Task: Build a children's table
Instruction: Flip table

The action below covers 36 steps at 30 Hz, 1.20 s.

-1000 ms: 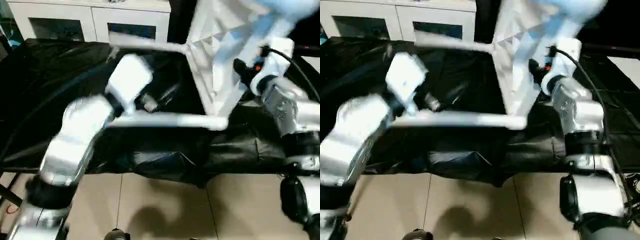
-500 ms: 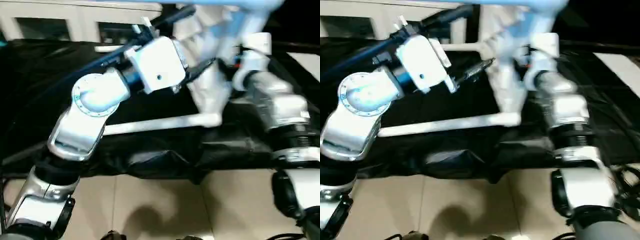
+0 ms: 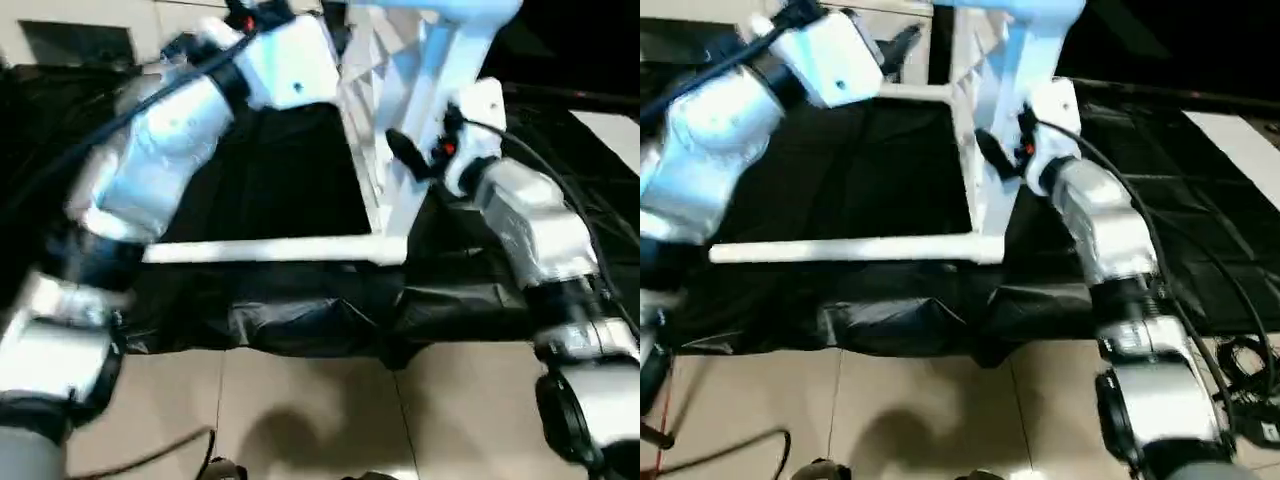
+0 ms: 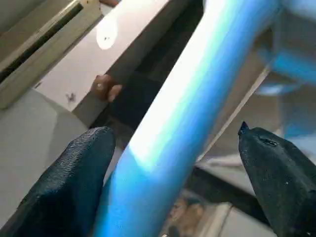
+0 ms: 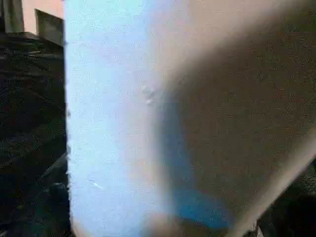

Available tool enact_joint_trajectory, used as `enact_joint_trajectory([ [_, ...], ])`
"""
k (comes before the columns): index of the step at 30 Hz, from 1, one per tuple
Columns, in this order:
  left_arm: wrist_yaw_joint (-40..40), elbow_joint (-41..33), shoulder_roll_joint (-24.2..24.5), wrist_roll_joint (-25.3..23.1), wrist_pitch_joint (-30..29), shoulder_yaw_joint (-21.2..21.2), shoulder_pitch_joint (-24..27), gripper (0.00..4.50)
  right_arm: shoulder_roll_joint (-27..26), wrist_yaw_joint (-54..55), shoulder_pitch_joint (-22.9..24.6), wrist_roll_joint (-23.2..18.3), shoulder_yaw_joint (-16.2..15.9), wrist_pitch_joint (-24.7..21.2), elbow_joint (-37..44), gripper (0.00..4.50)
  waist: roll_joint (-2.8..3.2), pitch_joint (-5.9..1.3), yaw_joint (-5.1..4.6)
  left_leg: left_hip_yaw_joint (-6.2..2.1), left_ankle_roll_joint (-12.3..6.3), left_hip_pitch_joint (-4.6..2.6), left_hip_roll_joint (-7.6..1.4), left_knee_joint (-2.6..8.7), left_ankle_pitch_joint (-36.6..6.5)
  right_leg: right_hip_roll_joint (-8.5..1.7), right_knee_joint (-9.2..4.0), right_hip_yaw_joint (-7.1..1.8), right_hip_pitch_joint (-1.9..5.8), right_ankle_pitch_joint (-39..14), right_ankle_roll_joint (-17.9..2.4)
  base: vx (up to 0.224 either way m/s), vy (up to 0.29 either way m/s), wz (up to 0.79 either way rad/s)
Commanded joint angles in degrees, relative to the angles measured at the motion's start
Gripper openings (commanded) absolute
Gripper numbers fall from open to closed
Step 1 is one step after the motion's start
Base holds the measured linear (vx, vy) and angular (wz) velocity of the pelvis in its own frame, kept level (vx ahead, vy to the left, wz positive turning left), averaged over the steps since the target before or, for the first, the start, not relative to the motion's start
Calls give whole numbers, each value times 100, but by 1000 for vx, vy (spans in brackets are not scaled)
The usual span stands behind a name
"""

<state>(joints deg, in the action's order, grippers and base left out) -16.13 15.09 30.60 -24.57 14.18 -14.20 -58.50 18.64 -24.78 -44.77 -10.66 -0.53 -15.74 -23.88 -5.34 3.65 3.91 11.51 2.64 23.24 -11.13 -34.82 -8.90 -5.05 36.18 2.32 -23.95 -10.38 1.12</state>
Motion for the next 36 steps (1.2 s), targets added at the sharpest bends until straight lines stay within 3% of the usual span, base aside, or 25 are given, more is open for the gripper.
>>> enact_joint_trajectory([
  [1,174,440,21,-199,167,-122,-130,450,109,-101,234,46,-66,-116,390,441,133,-475,37,-84,247,-213,-153,355,-881,-203,-286,-174,274,-161,-1063,0,0,0],
  [2,230,533,28,-239,208,-128,-180,450,80,-11,296,41,-13,-129,465,447,116,-479,48,-76,270,-232,-158,352,-937,-209,-296,-175,262,-198,-1056,0,0,0],
  [3,243,556,28,-246,221,-128,-193,450,69,13,314,36,3,-133,486,447,140,-473,51,-89,304,-225,-163,363,-984,-215,-290,-175,266,-234,-1057,0,0,0],
  [4,351,805,5,-298,382,-125,-341,450,-104,286,533,-61,196,-158,738,447,139,-466,76,-83,380,-248,-158,369,-1162,-207,-326,-178,240,-388,-1036,0,0,0],
  [5,361,851,-1,-303,404,-130,-369,450,-144,336,575,-79,226,-156,782,447,200,-466,99,-89,407,-258,-153,371,-1224,-212,-328,-184,232,-446,-1011,0,0,0],
  [8,386,1021,-29,-333,500,-154,-458,450,-331,519,725,-160,320,-111,937,447,161,-462,109,-114,522,-268,-170,400,-1507,-222,-346,-165,220,-734,-983,0,0,0],
  [9,410,1184,-64,-360,606,-179,-530,450,-567,753,855,-223,401,-21,1052,447,229,-451,106,-105,550,-278,-161,409,-1627,-226,-389,-182,179,-855,-936,0,0,0],
  [12,319,1392,-142,-299,734,-221,-588,450,-865,1115,989,-100,383,246,1035,447,211,-450,85,-156,653,-268,-165,439,-1948,-250,-404,-158,180,-1245,-869,0,0,0],
  [14,312,1551,-170,-325,826,-254,-632,450,-946,1182,1038,-40,340,352,1047,447,194,-448,89,-157,642,-263,-166,439,-1977,-257,-417,-160,176,-1353,-848,0,0,0],
  [15,321,1589,-173,-341,844,-263,-644,450,-961,1185,1050,-34,334,381,1060,447,215,-441,89,-156,635,-271,-168,440,-2029,-258,-430,-166,157,-1412,-834,0,0,0],
  [16,302,1623,-179,-333,883,-273,-656,432,-986,1165,1066,-30,327,493,1061,450,163,-440,83,-156,613,-262,-168,444,-2063,-258,-442,-161,162,-1483,-809,0,0,0],
  [23,188,1923,-195,-324,1095,-280,-773,377,-1175,964,1375,-11,271,1188,1176,450,186,-431,92,-168,562,-249,-177,456,-2111,-278,-449,-165,152,-1525,-785,0,0,0],
  [24,138,1961,-200,-314,1075,-272,-785,372,-1182,955,1450,31,222,1338,1174,450,138,-437,103,-164,530,-245,-180,451,-2042,-288,-438,-162,162,-1512,-796,0,0,0],
  [27,112,1992,-193,-355,1028,-282,-794,343,-1260,971,1557,-13,223,1443,1194,450,158,-430,98,-156,514,-254,-180,455,-2045,-280,-448,-166,145,-1522,-804,0,0,0],
  [28,100,2035,-167,-435,967,-322,-809,335,-1413,923,1683,-170,234,1455,1322,450,123,-428,98,-158,472,-240,-179,456,-2061,-289,-449,-168,155,-1584,-797,0,0,0],
  [36,116,2178,-76,-591,489,-259,-891,277,-1527,634,1991,-224,68,1947,1593,450,155,-409,84,-188,491,-255,-191,479,-2364,-302,-496,-168,115,-1930,-727,0,0,0],
])
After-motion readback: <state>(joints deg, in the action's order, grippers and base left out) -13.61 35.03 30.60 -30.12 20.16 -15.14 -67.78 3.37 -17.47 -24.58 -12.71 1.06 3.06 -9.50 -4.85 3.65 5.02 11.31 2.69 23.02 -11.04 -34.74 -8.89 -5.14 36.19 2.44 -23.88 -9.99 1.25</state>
